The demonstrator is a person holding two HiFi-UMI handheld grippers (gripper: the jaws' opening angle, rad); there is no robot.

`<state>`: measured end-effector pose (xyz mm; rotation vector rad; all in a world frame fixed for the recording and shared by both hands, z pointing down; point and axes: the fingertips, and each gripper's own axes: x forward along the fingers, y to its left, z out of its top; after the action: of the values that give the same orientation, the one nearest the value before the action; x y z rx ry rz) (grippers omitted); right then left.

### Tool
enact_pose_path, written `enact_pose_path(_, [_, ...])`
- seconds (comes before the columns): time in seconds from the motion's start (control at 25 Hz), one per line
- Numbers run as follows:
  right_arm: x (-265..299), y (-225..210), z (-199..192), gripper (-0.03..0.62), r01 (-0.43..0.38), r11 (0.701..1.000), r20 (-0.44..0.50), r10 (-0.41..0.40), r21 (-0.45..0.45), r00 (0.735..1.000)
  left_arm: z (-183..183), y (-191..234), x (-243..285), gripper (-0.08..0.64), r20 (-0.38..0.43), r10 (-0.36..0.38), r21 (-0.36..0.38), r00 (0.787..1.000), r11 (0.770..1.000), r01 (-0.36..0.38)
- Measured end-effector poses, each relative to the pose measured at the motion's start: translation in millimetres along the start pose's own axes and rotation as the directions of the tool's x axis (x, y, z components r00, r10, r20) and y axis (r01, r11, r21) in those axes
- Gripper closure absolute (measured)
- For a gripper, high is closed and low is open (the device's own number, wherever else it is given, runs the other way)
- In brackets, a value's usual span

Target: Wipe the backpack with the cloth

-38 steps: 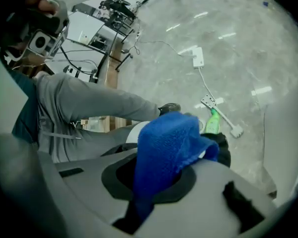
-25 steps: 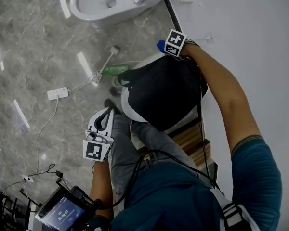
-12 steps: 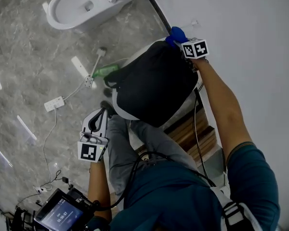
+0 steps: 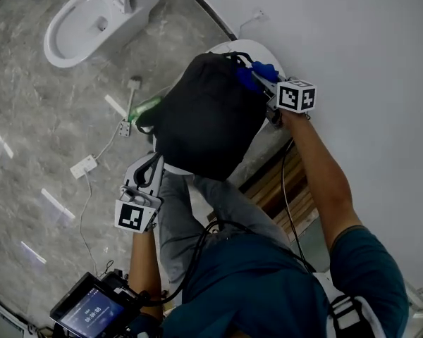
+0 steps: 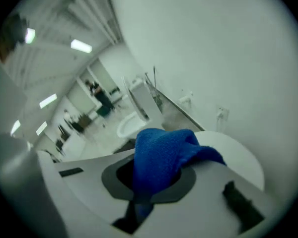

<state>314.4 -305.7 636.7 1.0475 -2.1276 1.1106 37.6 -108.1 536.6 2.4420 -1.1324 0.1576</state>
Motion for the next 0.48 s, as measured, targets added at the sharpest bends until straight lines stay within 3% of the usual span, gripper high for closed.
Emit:
enact_pose_path(0.04, [-15.5,28.3,10.9,0.568,-0.095,0.992,0.064,0.089,0.087,0.994,7.3,-7.6,10.3,0.555,-0.001,-0.049,0.011,0.999,0.999,0.049])
enact_pose_path(0.12, [-46.7,90.2,32.2,0.568,-0.301,0.927,0.178,0.264,0.226,0.948,24.7,-24.7,35.2,0.549,0.001,-0.136,0.064,0.991,0.989,0.136])
enact_pose_path(0.2, [-74.8,151.5,52.7,0.568,-0.486,0.813,0.276,0.410,0.322,0.869,41.3,-42.0,61.9,0.384,-0.009,-0.196,0.125,0.981,0.973,0.195])
enact_pose_path(0.28, [-95.3,204.1,70.9,0.566,-0.622,0.680,0.350,0.515,0.389,0.782,58.0,-61.8,86.3,0.220,-0.009,-0.267,0.160,0.964,0.951,0.265])
enact_pose_path(0.36, [-105.3,241.7,77.9,0.566,-0.689,0.584,0.380,0.575,0.429,0.724,77.1,-85.0,102.5,0.170,0.021,-0.365,0.214,0.931,0.911,0.353])
enact_pose_path(0.4, [-108.4,256.2,74.3,0.566,-0.700,0.568,0.373,0.594,0.434,0.713,83.4,-98.3,105.4,0.139,0.028,-0.408,0.235,0.912,0.890,0.391])
enact_pose_path(0.48, [-122.6,279.2,48.8,0.566,-0.697,0.602,0.309,0.627,0.391,0.715,83.4,-132.7,100.8,0.132,0.007,-0.453,0.268,0.892,0.860,0.434])
